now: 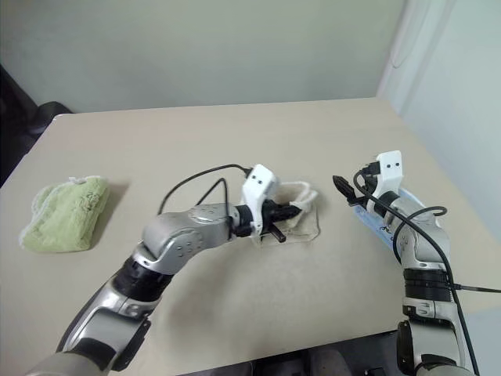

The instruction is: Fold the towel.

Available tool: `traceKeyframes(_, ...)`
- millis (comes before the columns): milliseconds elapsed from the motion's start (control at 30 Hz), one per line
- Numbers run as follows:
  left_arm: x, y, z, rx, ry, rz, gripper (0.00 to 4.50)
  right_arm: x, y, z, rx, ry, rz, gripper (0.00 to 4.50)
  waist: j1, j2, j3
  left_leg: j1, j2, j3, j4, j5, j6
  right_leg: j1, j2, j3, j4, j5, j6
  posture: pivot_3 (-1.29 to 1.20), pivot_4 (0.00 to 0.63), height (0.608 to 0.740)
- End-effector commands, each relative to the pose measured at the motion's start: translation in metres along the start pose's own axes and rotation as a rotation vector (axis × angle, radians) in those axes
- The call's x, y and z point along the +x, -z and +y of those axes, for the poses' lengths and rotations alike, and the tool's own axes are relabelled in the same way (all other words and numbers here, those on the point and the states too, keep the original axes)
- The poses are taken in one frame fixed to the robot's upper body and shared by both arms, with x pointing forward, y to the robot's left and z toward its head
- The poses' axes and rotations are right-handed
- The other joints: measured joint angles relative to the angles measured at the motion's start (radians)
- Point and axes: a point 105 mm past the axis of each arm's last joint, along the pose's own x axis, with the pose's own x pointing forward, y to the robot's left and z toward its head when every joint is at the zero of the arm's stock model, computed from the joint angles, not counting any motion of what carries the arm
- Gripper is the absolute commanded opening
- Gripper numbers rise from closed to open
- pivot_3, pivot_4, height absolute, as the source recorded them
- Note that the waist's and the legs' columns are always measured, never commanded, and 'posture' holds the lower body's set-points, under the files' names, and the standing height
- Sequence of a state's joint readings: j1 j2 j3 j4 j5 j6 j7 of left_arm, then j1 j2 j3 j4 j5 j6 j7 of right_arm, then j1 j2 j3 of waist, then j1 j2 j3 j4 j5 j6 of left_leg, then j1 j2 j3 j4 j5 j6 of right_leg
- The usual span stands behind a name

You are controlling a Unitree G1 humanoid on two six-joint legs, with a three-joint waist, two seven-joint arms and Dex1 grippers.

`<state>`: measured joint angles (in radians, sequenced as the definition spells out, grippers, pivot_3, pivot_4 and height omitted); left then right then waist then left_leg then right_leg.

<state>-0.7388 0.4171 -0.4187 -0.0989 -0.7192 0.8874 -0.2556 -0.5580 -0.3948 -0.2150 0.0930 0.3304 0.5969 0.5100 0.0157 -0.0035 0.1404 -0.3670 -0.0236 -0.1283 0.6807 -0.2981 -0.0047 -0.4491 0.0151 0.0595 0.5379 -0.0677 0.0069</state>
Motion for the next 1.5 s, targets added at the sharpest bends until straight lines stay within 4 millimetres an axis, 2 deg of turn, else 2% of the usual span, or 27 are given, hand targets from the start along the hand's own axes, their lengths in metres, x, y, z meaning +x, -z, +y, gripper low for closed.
traceKeyframes(33,0.007,0.003,-0.005,0.045,0.01,0.032,0.03,-0.009,-0.02,-0.004,-0.026,0.027,-0.07,4.5,-0.001,0.0,0.0,0.0,0.0,0.0,0.0,0.0,0.0,0.0,0.0,0.0,0.0,0.0,0.0,0.0,0.15,0.74)
traceKeyframes(133,0.011,0.009,-0.008,0.055,0.011,0.052,0.03,-0.011,-0.02,-0.005,-0.027,0.035,-0.07,4.5,0.0,0.0,0.0,0.0,0.0,0.0,0.0,0.0,0.001,0.0,0.0,0.0,0.0,0.0,0.0,0.0,0.15,0.74)
traceKeyframes(233,0.011,0.011,-0.008,0.038,0.015,0.053,0.74,-0.011,-0.02,-0.005,-0.029,0.037,-0.068,4.5,0.0,0.0,0.0,0.0,0.0,0.0,0.0,0.001,0.002,0.0,0.0,0.0,0.0,-0.001,0.001,0.0,0.15,0.74)
traceKeyframes(600,-0.002,-0.002,-0.007,-0.049,0.022,-0.045,4.49,0.0,-0.021,0.005,-0.033,-0.01,-0.059,4.5,0.0,0.0,0.0,0.0,0.0,0.001,0.0,0.002,0.002,0.001,0.0,0.001,0.0,-0.002,0.004,0.0,0.15,0.74)
traceKeyframes(833,-0.026,-0.026,0.003,-0.132,0.028,-0.181,4.49,0.002,-0.019,0.014,-0.043,-0.058,-0.047,4.5,0.0,0.0,0.0,0.0,0.0,0.001,0.0,0.001,0.003,0.001,0.0,0.001,0.0,-0.002,0.005,0.0,0.15,0.74)
traceKeyframes(933,-0.046,-0.043,0.015,-0.124,0.02,-0.262,4.49,0.0,-0.022,0.021,-0.06,-0.092,-0.052,4.5,0.001,0.0,0.0,0.0,0.0,0.001,0.001,0.001,0.003,0.001,0.0,0.001,0.0,-0.002,0.005,0.0,0.15,0.74)
traceKeyframes(1033,-0.061,-0.048,0.042,-0.116,-0.061,-0.284,4.5,-0.002,-0.028,0.036,-0.074,-0.17,-0.07,3.86,0.0,0.0,0.0,0.0,0.0,0.001,0.0,0.001,0.003,0.001,0.0,0.001,0.0,-0.002,0.005,0.0,0.15,0.74)
traceKeyframes(1133,-0.067,-0.047,0.06,-0.083,-0.089,-0.277,3.87,-0.004,-0.029,0.057,-0.082,-0.267,-0.069,2.81,0.0,0.0,0.0,0.0,0.0,0.0,0.001,0.001,0.003,0.001,0.0,0.001,0.0,-0.002,0.004,0.0,0.15,0.74)
traceKeyframes(1200,-0.065,-0.043,0.066,-0.039,-0.083,-0.253,3.16,-0.003,-0.028,0.072,-0.085,-0.325,-0.058,2.06,0.0,0.0,0.0,0.0,0.0,0.0,0.001,0.001,0.003,0.001,0.0,0.001,0.0,-0.002,0.004,0.0,0.15,0.74)
traceKeyframes(1367,-0.052,-0.03,0.06,0.075,0.032,-0.221,1.29,0.0,-0.016,0.095,-0.097,-0.405,-0.012,0.24,0.009,0.0,0.0,-0.001,-0.001,-0.001,0.001,0.001,0.003,0.001,0.0,0.001,0.0,-0.002,0.004,0.0,0.15,0.74)
traceKeyframes(1400,-0.049,-0.026,0.058,0.073,0.058,-0.215,0.96,0.001,-0.013,0.099,-0.096,-0.416,-0.002,0.0,0.011,0.0,0.0,-0.001,-0.001,-0.001,0.001,0.001,0.003,0.001,0.0,0.001,0.0,-0.002,0.004,0.0,0.15,0.74)
traceKeyframes(1467,-0.043,-0.02,0.056,0.066,0.09,-0.205,0.2,0.004,-0.007,0.102,-0.087,-0.425,0.015,0.0,0.013,0.0,0.0,-0.001,-0.001,-0.001,0.001,0.001,0.003,0.001,-0.001,0.001,0.0,-0.002,0.004,0.0,0.15,0.74)
traceKeyframes(1500,-0.04,-0.017,0.057,0.061,0.096,-0.192,0.02,0.006,-0.003,0.102,-0.08,-0.422,0.026,0.0,0.012,0.0,0.0,-0.001,-0.001,-0.001,0.001,0.001,0.003,0.001,-0.001,0.001,0.0,-0.002,0.004,0.0,0.15,0.74)
